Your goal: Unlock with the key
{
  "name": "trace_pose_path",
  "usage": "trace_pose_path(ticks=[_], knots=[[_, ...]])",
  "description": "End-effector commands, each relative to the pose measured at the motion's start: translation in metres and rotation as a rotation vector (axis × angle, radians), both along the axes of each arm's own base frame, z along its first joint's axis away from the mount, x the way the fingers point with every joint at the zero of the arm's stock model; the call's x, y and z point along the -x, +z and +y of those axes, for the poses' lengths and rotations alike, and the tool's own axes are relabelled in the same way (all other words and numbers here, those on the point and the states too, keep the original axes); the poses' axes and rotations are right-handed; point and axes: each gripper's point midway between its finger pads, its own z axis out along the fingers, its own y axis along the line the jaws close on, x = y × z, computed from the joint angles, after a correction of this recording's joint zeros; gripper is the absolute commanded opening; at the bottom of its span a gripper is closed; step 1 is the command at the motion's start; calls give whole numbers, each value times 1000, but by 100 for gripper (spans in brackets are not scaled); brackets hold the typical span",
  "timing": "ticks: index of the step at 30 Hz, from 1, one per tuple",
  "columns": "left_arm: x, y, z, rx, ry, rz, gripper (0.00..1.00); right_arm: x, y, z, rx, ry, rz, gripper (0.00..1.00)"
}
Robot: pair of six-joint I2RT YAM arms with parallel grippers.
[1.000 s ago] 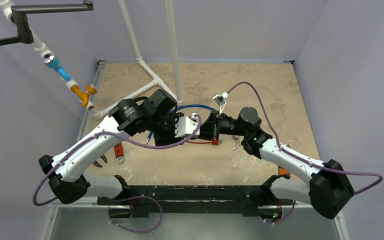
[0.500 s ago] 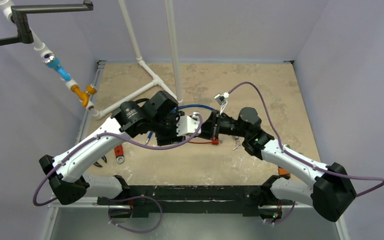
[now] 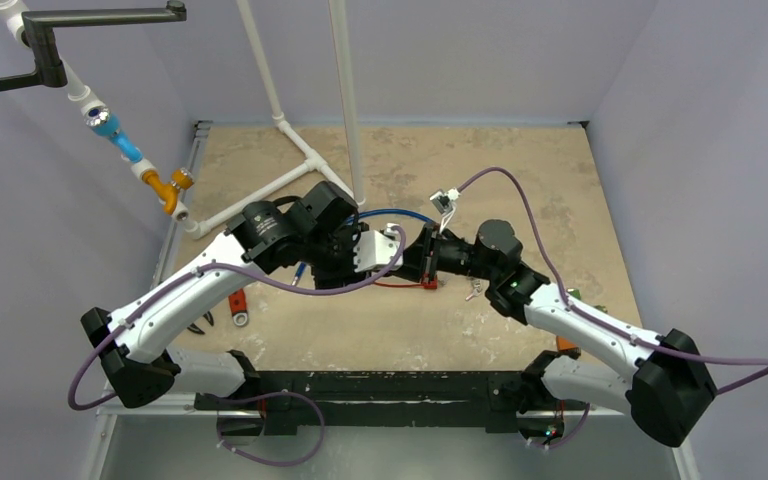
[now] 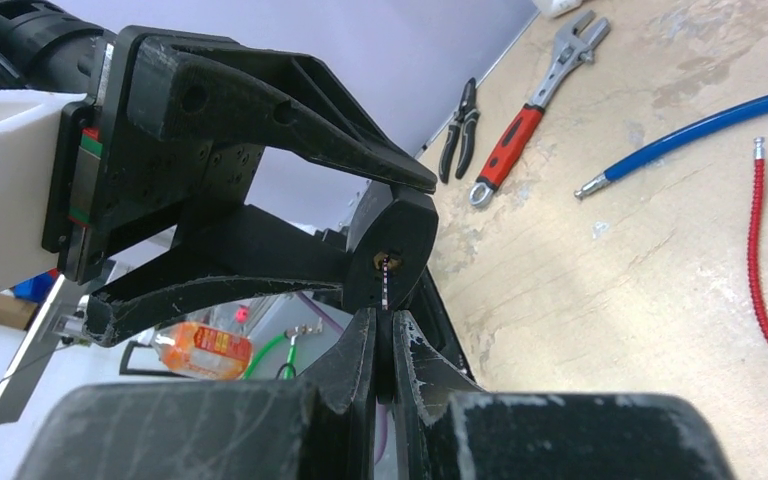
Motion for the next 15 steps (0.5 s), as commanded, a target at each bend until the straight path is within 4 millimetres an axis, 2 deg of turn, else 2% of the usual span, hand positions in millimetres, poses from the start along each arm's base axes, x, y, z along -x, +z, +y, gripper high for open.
trace_pose_path(ticks=[1, 5, 10, 15], knots=[[19, 40, -45, 223, -204, 1, 0, 5, 30, 10, -92, 58, -109, 0], [30, 44, -45, 270, -315, -47, 0, 9, 30, 13, -103, 96, -108, 0], [29, 46, -48, 270, -321, -45, 0, 11, 35, 7, -108, 59, -124, 0], [48, 45, -43, 311, -402, -32, 0, 21, 33, -2, -62, 51, -159, 0]])
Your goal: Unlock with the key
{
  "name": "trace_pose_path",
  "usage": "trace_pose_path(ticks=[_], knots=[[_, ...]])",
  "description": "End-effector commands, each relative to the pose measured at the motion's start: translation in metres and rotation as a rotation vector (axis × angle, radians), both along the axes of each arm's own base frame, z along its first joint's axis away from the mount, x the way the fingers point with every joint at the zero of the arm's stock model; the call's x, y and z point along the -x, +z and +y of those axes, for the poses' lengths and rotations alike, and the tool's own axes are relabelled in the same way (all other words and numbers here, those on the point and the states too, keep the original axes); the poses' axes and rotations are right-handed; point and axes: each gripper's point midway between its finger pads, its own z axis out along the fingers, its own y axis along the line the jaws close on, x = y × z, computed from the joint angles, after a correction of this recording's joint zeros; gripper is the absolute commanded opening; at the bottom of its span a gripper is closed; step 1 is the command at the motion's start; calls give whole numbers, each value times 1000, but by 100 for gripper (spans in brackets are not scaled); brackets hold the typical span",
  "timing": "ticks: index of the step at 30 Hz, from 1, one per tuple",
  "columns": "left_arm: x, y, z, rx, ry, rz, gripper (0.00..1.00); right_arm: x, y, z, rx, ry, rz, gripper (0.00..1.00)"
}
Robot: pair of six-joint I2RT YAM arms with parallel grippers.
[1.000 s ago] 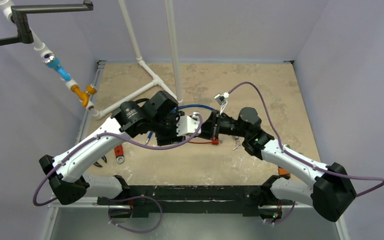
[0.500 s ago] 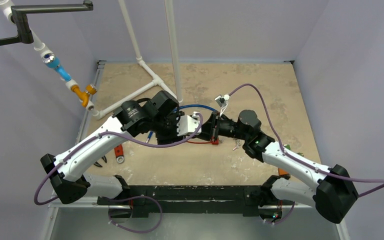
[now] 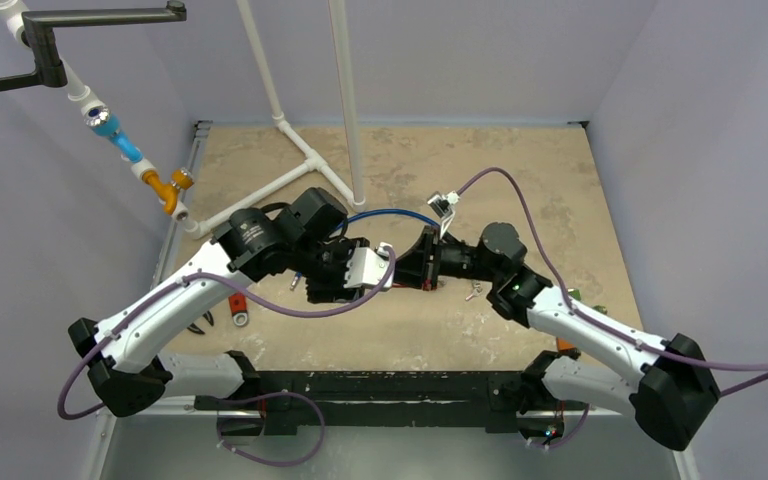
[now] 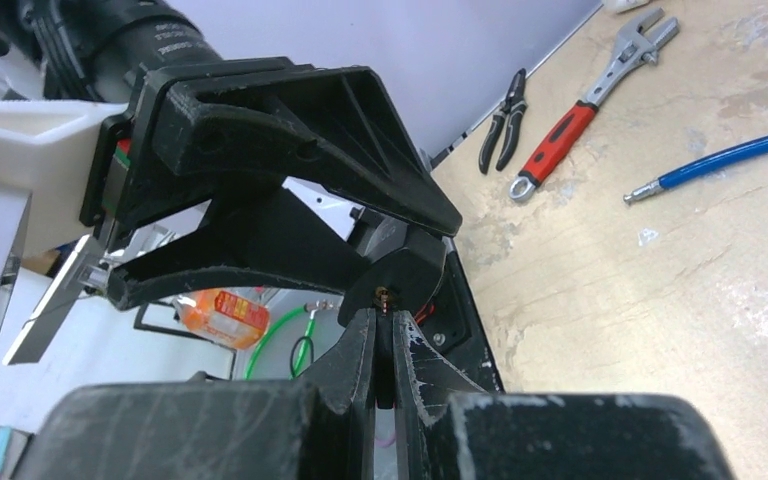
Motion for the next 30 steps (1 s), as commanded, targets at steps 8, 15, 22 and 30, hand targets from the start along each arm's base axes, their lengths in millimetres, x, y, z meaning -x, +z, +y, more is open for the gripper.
trace_pose_path(ticks=[8, 15, 22, 30], knots=[[34, 28, -36, 272, -242, -5, 0, 25, 13, -32, 61, -47, -167, 0], [40, 20, -33, 295, -286, -36, 0, 32, 3, -44, 98, -66, -150, 0], [58, 20, -26, 369, -521, -176, 0, 46, -5, -56, 122, -44, -204, 0], [82, 11, -22, 370, -695, -172, 0, 52, -14, -56, 130, -8, -212, 0]])
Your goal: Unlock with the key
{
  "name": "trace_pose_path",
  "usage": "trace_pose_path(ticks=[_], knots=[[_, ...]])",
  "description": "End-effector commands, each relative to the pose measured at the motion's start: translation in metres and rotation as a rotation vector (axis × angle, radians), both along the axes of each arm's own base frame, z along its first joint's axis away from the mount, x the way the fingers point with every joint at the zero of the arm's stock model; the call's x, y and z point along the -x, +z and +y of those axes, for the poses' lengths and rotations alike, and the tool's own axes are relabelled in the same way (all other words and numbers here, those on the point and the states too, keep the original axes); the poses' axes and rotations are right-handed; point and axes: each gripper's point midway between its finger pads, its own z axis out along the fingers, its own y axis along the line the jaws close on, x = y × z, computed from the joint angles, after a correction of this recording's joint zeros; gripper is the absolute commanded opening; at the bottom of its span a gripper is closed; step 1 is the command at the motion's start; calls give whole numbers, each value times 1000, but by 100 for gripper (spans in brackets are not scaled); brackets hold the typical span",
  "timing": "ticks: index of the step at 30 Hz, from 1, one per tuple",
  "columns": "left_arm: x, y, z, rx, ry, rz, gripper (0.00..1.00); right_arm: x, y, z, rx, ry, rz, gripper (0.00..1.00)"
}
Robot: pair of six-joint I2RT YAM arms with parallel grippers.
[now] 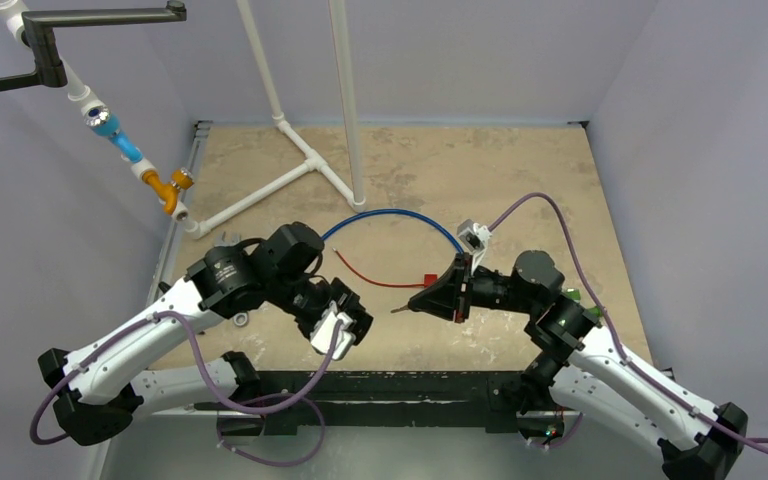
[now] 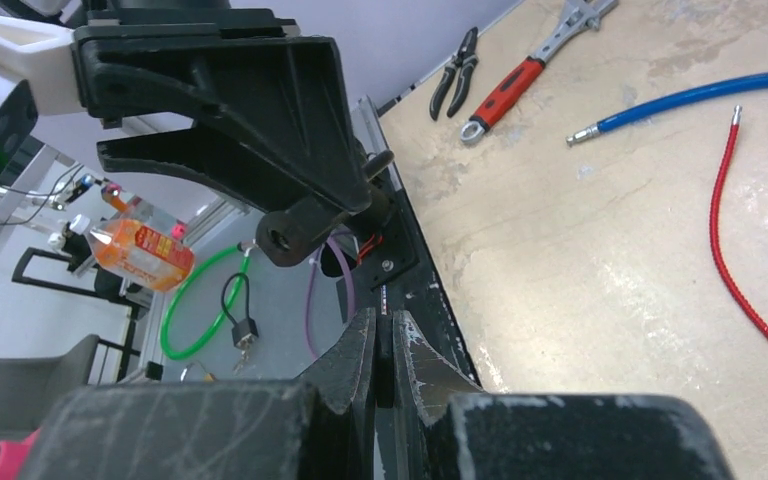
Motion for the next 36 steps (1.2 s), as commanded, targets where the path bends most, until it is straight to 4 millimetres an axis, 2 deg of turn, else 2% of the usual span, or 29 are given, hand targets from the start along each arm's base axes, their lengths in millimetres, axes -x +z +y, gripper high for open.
trace_pose_path(ticks=[1, 12, 21, 25, 28, 34, 36], knots=[[19, 12, -8, 88, -184, -53, 0, 4, -4, 2, 12, 40, -27, 0], [30, 12, -10, 100, -288, -120, 0, 1, -7, 6, 32, 59, -49, 0], [34, 12, -11, 95, -292, -111, 0, 2, -6, 5, 31, 57, -54, 0], [28, 8, -14, 79, -233, -84, 0, 0, -4, 5, 30, 50, -55, 0], [11, -2, -19, 46, -85, -55, 0, -1, 0, 4, 25, 43, -60, 0], [-49, -23, -26, -27, 345, 30, 0, -3, 3, 5, 15, 34, -57, 0], [-61, -27, -25, -35, 424, 36, 0, -4, 3, 6, 8, 32, -51, 0]])
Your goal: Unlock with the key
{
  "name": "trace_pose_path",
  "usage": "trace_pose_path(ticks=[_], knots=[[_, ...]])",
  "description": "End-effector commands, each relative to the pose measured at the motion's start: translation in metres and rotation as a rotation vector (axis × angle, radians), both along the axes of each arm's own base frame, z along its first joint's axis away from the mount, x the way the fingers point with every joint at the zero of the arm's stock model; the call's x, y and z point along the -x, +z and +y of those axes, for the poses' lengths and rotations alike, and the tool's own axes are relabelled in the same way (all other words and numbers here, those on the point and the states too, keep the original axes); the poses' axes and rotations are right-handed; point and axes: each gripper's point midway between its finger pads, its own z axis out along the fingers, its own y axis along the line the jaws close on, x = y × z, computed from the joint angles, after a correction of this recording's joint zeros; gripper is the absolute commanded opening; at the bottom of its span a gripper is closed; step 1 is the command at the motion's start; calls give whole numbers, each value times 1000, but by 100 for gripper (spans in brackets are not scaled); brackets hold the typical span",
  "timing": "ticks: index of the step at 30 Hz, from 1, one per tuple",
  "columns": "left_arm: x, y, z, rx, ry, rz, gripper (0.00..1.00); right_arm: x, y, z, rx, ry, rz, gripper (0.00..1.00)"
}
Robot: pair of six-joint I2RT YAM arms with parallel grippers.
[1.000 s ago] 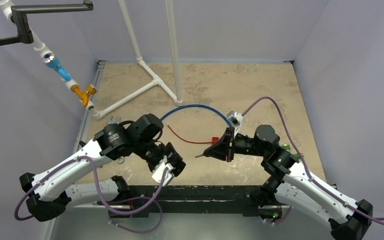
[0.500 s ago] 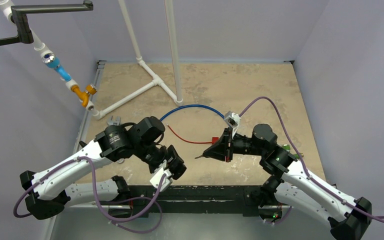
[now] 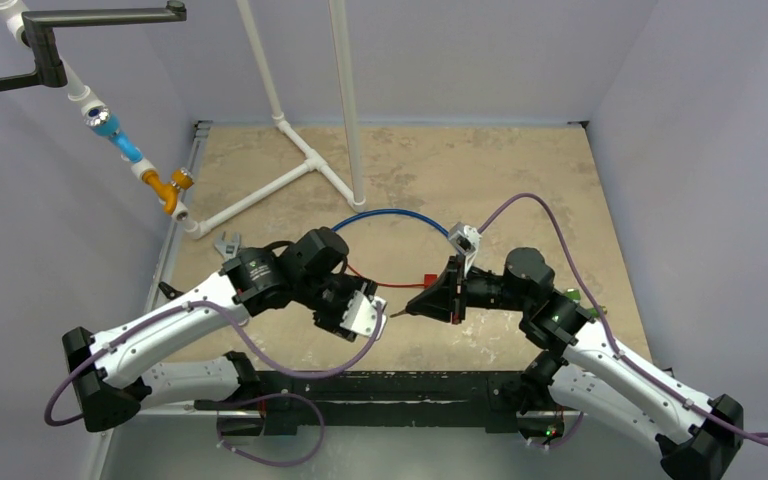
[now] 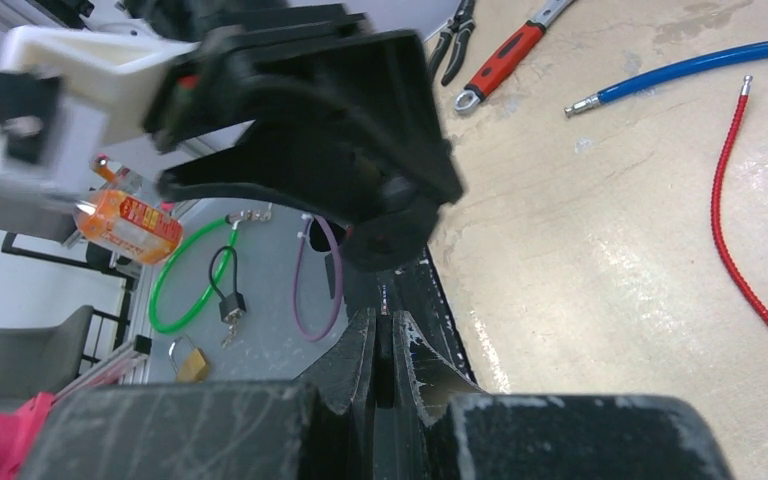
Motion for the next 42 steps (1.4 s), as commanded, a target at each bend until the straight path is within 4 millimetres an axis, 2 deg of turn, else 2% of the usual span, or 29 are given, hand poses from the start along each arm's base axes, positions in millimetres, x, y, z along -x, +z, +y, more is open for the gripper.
trace_pose_path(ticks=[1, 8, 10, 16, 19, 23, 27, 31, 35, 37, 42], knots=[[-45, 15, -17, 92, 286, -27, 0, -5, 24, 3, -59, -10, -50, 0], [-62, 21, -15, 127, 382, -81, 0, -25, 21, 12, -57, -70, 6, 0], [-63, 22, -14, 133, 386, -88, 0, -34, 15, 14, -37, -106, 43, 0], [-67, 19, -14, 138, 417, -90, 0, -55, 13, 17, -37, -188, 106, 0], [-69, 19, -13, 142, 447, -81, 0, -61, 19, 17, -75, -205, 121, 0], [-75, 21, -10, 157, 531, -20, 0, -68, 26, 14, -120, -205, 149, 0], [-81, 23, -3, 160, 626, 126, 0, -73, 27, 13, -141, -182, 208, 0], [-55, 31, -11, 184, 523, 312, 0, -72, 30, 13, -162, -134, 223, 0], [-15, 42, -18, 192, 368, 555, 0, -66, 34, 10, -151, -110, 146, 0], [0, 47, -19, 201, 299, 615, 0, -64, 34, 7, -138, -104, 97, 0], [10, 51, -20, 191, 258, 672, 0, -52, 37, 5, -126, -59, 16, 0]])
